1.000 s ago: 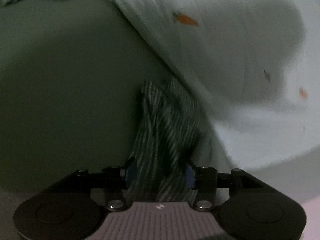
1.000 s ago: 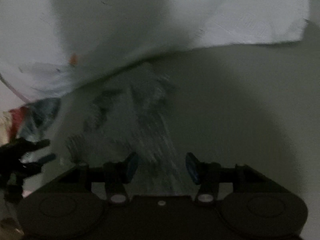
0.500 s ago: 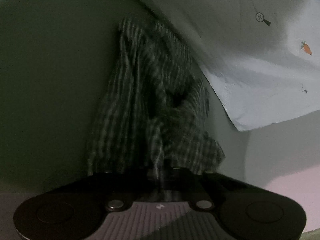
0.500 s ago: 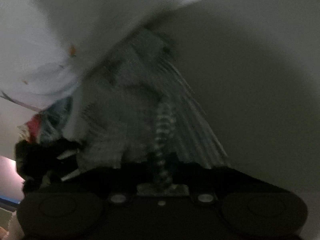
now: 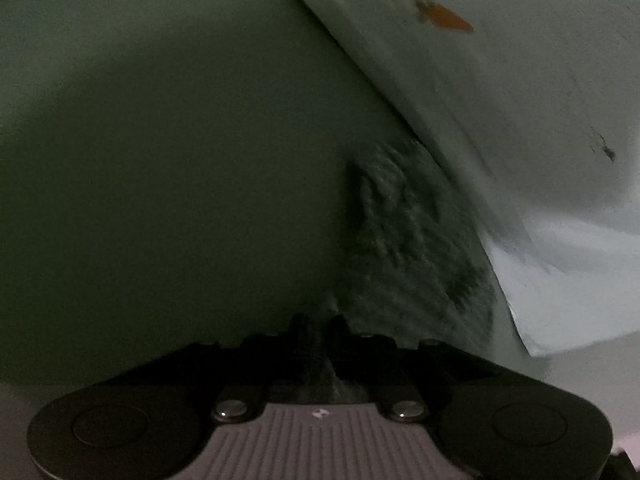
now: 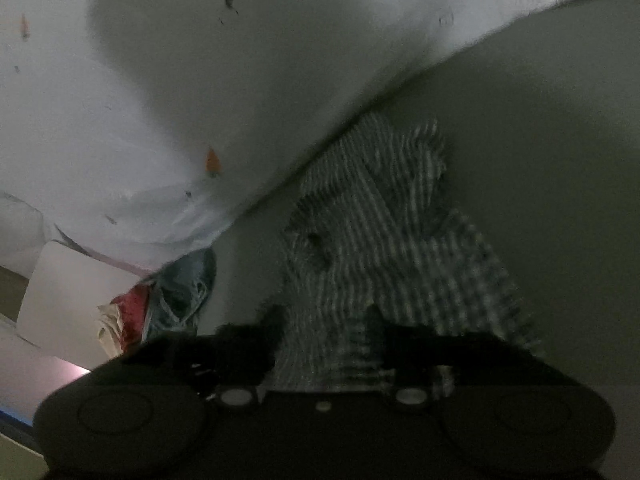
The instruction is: Fold clothes
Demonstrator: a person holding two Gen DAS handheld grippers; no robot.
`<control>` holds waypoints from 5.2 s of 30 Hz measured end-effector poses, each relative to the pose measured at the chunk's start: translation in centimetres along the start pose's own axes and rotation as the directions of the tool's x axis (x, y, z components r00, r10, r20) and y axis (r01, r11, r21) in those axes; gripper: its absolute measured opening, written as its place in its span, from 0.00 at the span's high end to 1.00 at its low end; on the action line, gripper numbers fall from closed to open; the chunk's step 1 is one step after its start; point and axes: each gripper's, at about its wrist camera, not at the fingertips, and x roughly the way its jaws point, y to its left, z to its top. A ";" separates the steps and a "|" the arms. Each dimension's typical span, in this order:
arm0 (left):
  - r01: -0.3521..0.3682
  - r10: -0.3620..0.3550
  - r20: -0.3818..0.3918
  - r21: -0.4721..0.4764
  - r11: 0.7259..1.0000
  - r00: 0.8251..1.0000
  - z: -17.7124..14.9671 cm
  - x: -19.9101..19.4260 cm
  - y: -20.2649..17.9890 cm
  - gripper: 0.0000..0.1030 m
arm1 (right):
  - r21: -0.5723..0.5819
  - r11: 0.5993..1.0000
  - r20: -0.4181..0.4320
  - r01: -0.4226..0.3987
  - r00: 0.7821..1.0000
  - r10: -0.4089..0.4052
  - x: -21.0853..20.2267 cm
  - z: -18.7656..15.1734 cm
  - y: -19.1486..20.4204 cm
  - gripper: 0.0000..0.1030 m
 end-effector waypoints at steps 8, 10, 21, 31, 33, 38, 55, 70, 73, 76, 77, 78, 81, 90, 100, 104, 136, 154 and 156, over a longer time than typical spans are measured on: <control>-0.030 0.028 0.029 0.089 0.996 0.999 0.4 -2.6 -0.5 0.77 | -0.176 0.952 -0.001 0.252 0.967 -0.256 -3.8 -1.7 -0.2 0.61; -0.035 0.031 0.032 0.141 0.989 0.999 0.2 -3.2 -1.4 0.74 | -0.133 0.953 -0.008 0.272 0.961 -0.276 -4.6 -2.5 -0.9 0.61; -0.001 0.013 -0.036 0.304 0.953 0.999 -2.4 -4.8 -4.2 0.65 | -0.499 0.769 -0.071 0.398 0.866 -0.494 -1.9 -8.4 1.8 0.62; -0.023 0.021 0.012 0.339 0.941 1.000 -2.1 -6.0 -4.2 0.54 | -0.610 0.747 -0.083 0.264 0.916 -0.392 7.4 -5.9 5.6 0.61; -0.037 0.035 0.012 0.320 0.947 0.999 -2.2 -6.1 -3.8 0.53 | -0.628 0.726 -0.078 0.280 0.906 -0.417 8.6 -6.0 5.6 0.60; -0.013 0.025 -0.046 0.245 0.969 0.999 -3.4 -7.3 -1.7 0.42 | -0.629 0.712 -0.017 0.311 0.911 -0.413 6.9 -6.3 5.6 0.26; 0.137 -0.113 -0.257 0.076 0.988 0.960 -12.8 -8.8 0.0 0.21 | -0.871 0.387 0.116 0.303 0.893 -0.436 -4.3 -15.5 3.0 0.02; 0.221 -0.266 -0.299 -0.174 0.959 0.917 -16.1 -6.4 3.7 0.17 | -0.851 -0.407 0.476 0.332 0.815 -0.330 1.0 -22.6 3.4 0.57; 0.260 -0.326 -0.268 -0.252 0.932 0.907 -15.9 -5.5 4.4 0.12 | -0.852 -0.301 0.513 0.429 0.801 -0.310 0.6 -20.3 5.7 0.58; 0.318 -0.412 -0.201 -0.378 0.870 0.889 -15.7 -4.5 5.4 0.11 | -0.848 -0.238 0.528 0.473 0.792 -0.307 0.5 -18.2 7.2 0.57; 0.342 -0.443 -0.174 -0.417 0.842 0.880 -15.5 -4.2 5.8 0.09 | -0.847 -0.230 0.531 0.480 0.790 -0.307 0.5 -17.8 7.5 0.57; 0.362 -0.467 -0.142 -0.454 0.814 0.873 -15.3 -3.8 6.2 0.09 | -0.849 -0.226 0.527 0.478 0.792 -0.309 0.6 -17.6 7.6 0.57; 0.392 -0.492 -0.051 -0.534 0.749 0.869 -14.4 -2.8 6.9 0.09 | -0.860 -0.227 0.509 0.457 0.802 -0.312 0.9 -17.6 7.6 0.57; 0.357 -0.504 -0.001 -0.704 0.614 0.864 -14.4 0.0 8.1 0.26 | -0.889 -0.294 0.437 0.351 0.841 -0.319 0.2 -20.6 5.3 0.42; 0.309 -0.480 -0.051 -0.704 0.639 0.876 -14.2 0.6 7.7 0.48 | -0.799 -0.524 0.487 0.296 0.829 -0.275 3.3 -25.1 0.0 0.19; 0.281 -0.445 -0.047 -0.714 0.642 0.895 -14.3 0.5 7.6 0.78 | -0.889 -0.375 0.410 0.264 0.824 -0.391 3.7 -22.8 0.1 0.39; 0.273 -0.394 -0.153 -0.500 0.822 0.906 -0.3 -0.1 -7.4 0.15 | -0.891 0.426 0.014 0.156 0.948 -0.319 3.1 1.6 4.5 0.72; -0.083 0.113 -0.058 0.381 0.921 0.992 -2.5 2.3 -11.0 0.14 | 0.257 0.964 0.031 0.071 0.996 -0.081 2.6 -4.7 -7.8 0.00; -0.074 0.096 -0.039 0.375 0.924 0.995 -1.6 3.8 -10.6 0.14 | 0.241 0.961 -0.069 0.138 0.990 -0.125 3.8 -4.4 -7.9 0.01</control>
